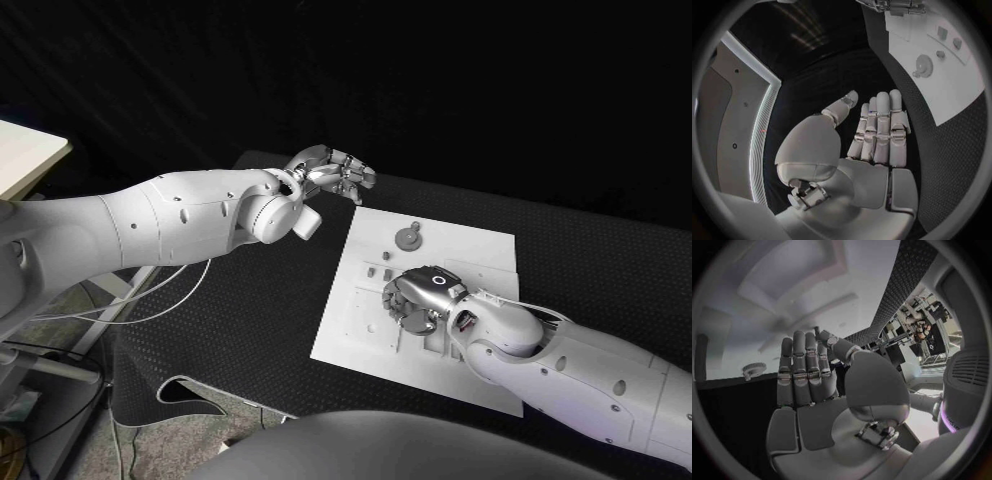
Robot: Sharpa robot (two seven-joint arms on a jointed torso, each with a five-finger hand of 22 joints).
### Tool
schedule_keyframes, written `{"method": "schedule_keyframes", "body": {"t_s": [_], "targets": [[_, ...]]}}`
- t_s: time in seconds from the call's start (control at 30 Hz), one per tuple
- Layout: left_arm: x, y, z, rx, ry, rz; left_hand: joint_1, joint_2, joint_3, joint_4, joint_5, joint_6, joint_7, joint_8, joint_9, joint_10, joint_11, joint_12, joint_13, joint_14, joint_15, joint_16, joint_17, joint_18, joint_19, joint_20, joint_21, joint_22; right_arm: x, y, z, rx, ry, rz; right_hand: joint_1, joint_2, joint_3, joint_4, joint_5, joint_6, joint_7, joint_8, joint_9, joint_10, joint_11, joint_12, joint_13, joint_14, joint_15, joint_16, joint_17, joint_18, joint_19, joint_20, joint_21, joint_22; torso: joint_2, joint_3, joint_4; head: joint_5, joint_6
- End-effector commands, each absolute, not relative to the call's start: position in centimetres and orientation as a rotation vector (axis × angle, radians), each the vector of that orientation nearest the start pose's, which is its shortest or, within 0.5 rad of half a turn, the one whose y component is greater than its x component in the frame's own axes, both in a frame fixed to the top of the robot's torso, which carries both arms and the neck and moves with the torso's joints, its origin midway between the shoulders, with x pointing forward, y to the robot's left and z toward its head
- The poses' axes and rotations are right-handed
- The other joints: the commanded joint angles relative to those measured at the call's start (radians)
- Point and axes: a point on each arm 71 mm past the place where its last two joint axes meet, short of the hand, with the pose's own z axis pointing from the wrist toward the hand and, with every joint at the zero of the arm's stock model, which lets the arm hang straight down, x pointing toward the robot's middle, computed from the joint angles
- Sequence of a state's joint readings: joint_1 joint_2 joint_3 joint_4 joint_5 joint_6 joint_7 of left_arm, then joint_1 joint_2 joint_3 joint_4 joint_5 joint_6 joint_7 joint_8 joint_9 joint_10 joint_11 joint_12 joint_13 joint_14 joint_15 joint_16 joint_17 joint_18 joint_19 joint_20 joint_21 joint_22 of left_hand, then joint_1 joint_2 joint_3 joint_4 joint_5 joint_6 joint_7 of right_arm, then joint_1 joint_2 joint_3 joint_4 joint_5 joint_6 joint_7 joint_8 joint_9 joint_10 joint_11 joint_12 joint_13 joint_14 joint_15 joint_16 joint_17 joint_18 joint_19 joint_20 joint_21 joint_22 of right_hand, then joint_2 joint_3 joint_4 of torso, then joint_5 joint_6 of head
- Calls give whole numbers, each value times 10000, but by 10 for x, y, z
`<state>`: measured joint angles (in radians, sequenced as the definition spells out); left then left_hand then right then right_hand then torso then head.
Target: Assemble the parts on the task board
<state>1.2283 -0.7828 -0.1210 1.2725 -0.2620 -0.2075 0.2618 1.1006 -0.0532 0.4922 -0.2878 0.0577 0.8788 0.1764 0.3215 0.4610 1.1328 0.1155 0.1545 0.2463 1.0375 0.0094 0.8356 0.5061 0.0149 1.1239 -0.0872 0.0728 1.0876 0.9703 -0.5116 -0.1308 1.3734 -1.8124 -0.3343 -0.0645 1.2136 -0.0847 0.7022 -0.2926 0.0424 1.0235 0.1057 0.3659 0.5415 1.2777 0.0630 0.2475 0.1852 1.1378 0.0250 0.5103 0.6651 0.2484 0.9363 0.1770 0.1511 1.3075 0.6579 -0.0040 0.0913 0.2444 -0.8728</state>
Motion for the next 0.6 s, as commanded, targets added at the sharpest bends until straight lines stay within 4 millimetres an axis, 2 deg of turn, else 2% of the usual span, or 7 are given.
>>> {"method": "schedule_keyframes", "body": {"t_s": [0.03,0.2,0.6], "targets": [[524,247,-211,-9010,16428,-12858,48,65,-65,-8,-31,-71,-26,-41,-16,-68,17,-29,-13,65,24,-66,15,119,46,11,-54,-14,414,-63,-319,-6179,17347,7676,-100,21,64,-2,68,9,21,29,4,28,-14,-69,14,63,4,-58,10,134,48,-10,-56,122,2,6,-3,4,2],[524,246,-212,-9013,16457,-12865,42,70,-68,-3,-32,-71,-26,-41,-17,-68,18,-29,-14,65,25,-71,19,117,46,12,-54,-18,415,-63,-321,-6230,17434,7596,-104,19,63,-3,68,5,23,27,9,25,-13,-74,19,61,5,-63,13,134,46,-9,-62,124,0,-6,-3,-16,2],[524,246,-212,-9014,16488,-12882,31,80,-74,0,-31,-74,-24,-43,-18,-72,20,-31,-17,63,27,-80,26,116,44,14,-54,-27,412,-58,-322,-6404,17728,7770,-118,31,62,-1,68,-9,28,17,24,13,-7,-90,33,51,10,-81,22,133,36,-4,-81,128,7,0,7,-18,2]]}}
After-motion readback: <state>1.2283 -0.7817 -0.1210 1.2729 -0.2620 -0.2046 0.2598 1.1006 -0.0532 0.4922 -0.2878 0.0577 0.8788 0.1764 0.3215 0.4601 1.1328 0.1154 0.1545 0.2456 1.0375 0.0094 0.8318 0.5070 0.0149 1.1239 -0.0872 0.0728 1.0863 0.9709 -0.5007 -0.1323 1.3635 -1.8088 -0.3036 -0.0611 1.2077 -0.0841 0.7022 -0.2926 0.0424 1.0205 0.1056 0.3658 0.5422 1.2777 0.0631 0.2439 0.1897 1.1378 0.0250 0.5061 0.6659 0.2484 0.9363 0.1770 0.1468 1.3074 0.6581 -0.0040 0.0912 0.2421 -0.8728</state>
